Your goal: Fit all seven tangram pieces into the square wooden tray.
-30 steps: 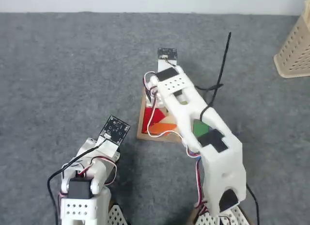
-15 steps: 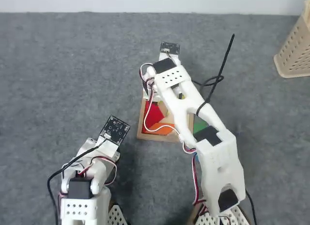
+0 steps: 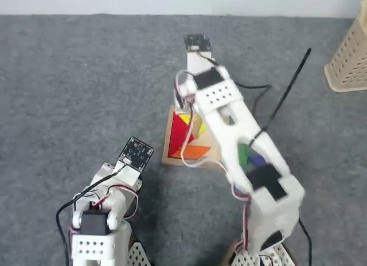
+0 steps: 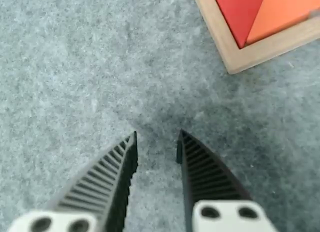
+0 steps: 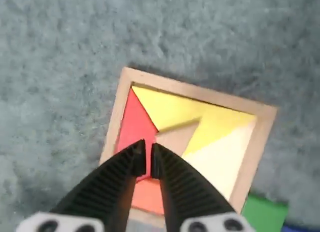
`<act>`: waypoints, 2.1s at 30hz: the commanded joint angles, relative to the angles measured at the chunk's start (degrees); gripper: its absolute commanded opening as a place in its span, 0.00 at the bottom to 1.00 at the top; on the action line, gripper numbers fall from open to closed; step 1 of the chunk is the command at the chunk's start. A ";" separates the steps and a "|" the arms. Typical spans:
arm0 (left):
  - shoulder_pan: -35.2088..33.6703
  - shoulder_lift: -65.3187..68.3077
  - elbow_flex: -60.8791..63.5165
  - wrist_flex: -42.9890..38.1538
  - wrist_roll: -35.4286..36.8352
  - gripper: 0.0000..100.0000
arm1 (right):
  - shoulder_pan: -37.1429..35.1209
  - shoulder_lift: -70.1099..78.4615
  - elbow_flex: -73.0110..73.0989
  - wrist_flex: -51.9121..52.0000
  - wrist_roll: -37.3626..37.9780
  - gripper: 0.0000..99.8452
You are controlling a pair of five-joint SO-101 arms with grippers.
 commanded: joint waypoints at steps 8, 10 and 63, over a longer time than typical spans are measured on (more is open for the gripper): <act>-0.26 -1.23 -0.75 0.00 0.44 0.12 | 0.66 -11.47 28.04 -33.36 13.01 0.01; -0.26 -1.23 -0.75 0.00 0.44 0.12 | 0.75 -9.36 27.52 -34.59 13.01 0.01; -0.26 -1.23 -0.75 0.00 0.44 0.12 | 2.07 -16.40 35.25 -25.10 13.10 0.01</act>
